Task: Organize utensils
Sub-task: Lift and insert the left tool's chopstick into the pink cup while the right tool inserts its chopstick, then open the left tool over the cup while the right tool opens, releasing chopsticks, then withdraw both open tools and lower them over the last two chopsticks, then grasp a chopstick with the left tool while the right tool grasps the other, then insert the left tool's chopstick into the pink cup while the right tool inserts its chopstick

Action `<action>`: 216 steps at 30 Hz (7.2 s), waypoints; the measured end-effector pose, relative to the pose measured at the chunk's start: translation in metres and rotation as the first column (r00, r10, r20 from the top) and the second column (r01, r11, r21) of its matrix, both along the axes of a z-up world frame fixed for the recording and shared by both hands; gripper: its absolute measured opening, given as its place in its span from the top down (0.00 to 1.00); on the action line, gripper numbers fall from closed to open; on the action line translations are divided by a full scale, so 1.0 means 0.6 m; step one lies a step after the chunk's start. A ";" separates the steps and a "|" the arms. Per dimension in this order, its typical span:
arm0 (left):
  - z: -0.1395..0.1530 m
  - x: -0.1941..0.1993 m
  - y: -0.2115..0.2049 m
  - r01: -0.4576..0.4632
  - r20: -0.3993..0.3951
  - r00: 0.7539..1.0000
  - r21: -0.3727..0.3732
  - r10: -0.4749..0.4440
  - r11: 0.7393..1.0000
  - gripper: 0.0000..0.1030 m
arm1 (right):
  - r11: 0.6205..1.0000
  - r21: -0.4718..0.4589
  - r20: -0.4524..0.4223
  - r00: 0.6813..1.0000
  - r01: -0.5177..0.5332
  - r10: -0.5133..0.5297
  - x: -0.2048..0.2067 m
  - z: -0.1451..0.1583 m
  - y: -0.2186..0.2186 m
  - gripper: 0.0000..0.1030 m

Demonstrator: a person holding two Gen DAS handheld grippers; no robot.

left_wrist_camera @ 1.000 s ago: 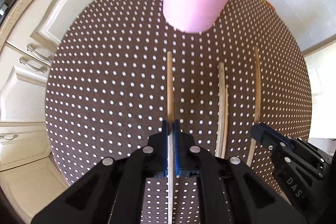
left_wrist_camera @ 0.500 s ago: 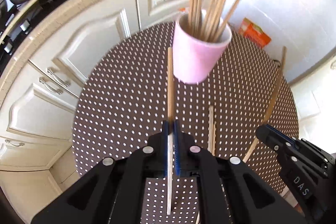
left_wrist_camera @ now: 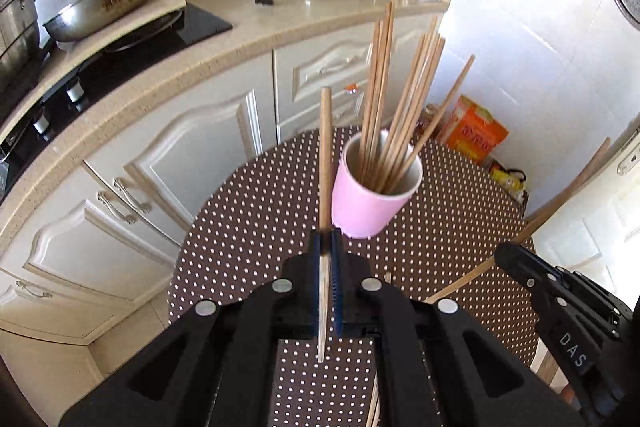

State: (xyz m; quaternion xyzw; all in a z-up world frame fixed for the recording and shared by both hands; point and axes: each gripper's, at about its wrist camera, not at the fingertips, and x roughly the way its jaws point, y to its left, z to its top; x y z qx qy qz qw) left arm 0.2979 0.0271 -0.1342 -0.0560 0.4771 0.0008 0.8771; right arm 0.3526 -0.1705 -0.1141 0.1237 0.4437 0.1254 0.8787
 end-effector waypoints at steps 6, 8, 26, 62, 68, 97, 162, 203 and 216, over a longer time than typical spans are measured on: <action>0.042 0.005 0.005 -0.014 0.054 0.998 -0.006 0.015 1.000 0.94 | 1.000 0.012 0.061 0.998 0.003 -0.003 0.000 0.040 -0.006 0.95; 0.058 0.008 0.006 -0.012 0.075 0.997 -0.019 0.014 1.000 0.94 | 1.000 0.017 0.086 0.996 0.002 -0.004 0.002 0.056 -0.010 0.95; 0.194 0.109 -0.010 0.011 0.281 0.960 -0.060 0.006 0.998 0.94 | 0.999 0.031 0.217 0.975 0.035 -0.041 0.084 0.154 -0.016 0.95; -0.024 0.247 -0.029 0.169 0.098 0.982 -0.045 -0.164 0.985 0.94 | 0.996 -0.031 -0.079 0.993 0.087 -0.090 0.204 -0.032 0.040 0.95; -0.055 0.251 -0.033 0.185 0.037 0.982 -0.076 -0.183 0.980 0.93 | 0.996 -0.032 -0.072 0.994 0.086 -0.088 0.213 -0.037 0.044 0.95; -0.029 0.177 -0.014 0.164 0.099 0.982 -0.011 -0.162 0.986 0.66 | 0.991 -0.067 -0.077 0.990 0.115 -0.120 0.157 -0.017 0.010 0.46; -0.198 -0.176 0.044 0.045 -0.202 0.979 0.060 -0.032 0.997 0.49 | 0.959 -0.281 -0.375 0.924 -0.042 -0.070 -0.119 -0.250 0.055 0.26; -0.228 -0.001 -0.072 0.065 -0.298 0.952 -0.013 -0.066 0.998 0.95 | 0.976 -0.039 -0.285 0.934 0.214 -0.217 -0.047 -0.152 -0.107 0.94; 0.031 0.066 0.009 -0.004 0.239 0.970 -0.147 0.040 0.989 0.95 | 0.983 0.102 0.168 0.972 0.152 -0.168 0.043 0.078 -0.044 0.94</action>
